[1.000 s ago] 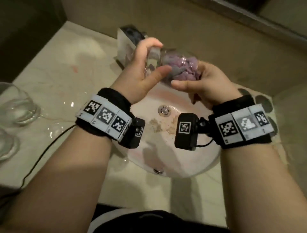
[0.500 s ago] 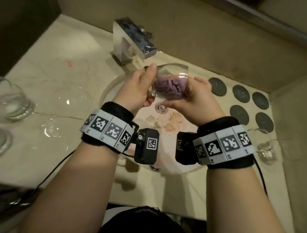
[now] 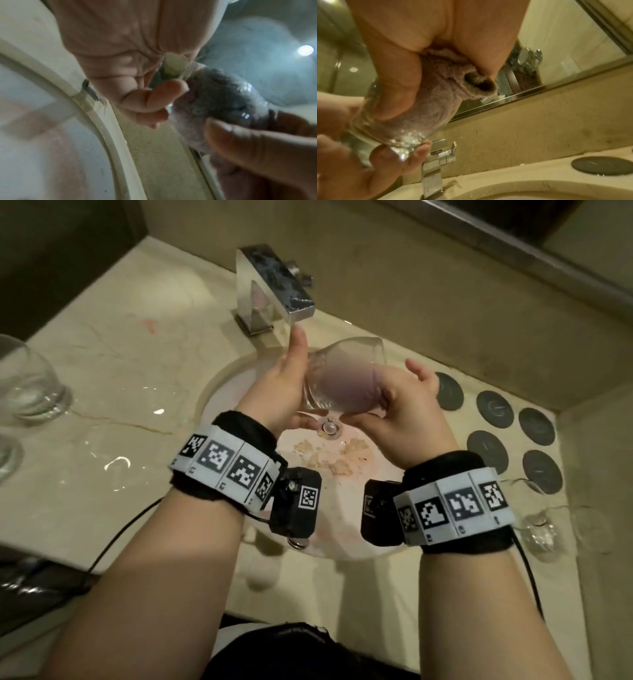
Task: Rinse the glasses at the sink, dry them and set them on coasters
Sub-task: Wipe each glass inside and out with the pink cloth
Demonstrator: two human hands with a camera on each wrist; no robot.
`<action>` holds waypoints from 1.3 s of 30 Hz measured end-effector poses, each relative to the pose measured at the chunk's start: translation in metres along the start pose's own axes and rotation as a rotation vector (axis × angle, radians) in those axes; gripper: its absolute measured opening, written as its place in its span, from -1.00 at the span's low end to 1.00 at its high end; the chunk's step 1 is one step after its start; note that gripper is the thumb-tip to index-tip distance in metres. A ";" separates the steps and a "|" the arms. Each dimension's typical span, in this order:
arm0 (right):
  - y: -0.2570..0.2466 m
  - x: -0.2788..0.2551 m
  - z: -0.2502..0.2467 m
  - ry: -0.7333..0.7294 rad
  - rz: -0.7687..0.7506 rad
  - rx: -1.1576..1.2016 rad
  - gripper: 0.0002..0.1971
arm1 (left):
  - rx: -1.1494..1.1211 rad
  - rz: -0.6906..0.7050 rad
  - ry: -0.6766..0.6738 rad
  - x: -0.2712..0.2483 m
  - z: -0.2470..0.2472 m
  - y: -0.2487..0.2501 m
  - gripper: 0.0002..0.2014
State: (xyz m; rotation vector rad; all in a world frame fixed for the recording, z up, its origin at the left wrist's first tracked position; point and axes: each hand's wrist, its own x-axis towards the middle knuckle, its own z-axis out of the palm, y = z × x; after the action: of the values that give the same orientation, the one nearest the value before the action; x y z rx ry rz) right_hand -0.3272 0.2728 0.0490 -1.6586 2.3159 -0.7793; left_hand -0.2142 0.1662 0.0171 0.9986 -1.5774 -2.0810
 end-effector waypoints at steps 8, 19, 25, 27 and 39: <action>0.009 -0.008 -0.015 -0.209 0.318 0.835 -0.58 | 0.313 0.484 0.076 -0.002 0.010 -0.006 -0.77; 0.006 0.009 -0.021 -0.099 0.038 0.323 -0.65 | -0.174 -0.010 0.025 0.002 0.009 0.005 -0.18; 0.013 0.008 -0.042 -0.300 0.023 0.723 -0.36 | -0.164 0.160 0.162 0.001 0.003 0.010 -0.49; 0.015 0.007 -0.050 -0.292 0.003 0.817 -0.39 | -0.285 0.133 0.132 -0.002 0.003 0.013 -0.54; -0.010 0.014 -0.046 -0.175 -0.390 0.048 -0.62 | -0.473 0.044 0.062 -0.015 0.006 0.027 -0.45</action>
State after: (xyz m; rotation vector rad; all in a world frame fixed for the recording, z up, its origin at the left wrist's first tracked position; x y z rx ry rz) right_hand -0.3444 0.2715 0.0949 -2.0956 1.8679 -0.7155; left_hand -0.2116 0.1712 0.0480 0.8359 -0.9924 -2.2168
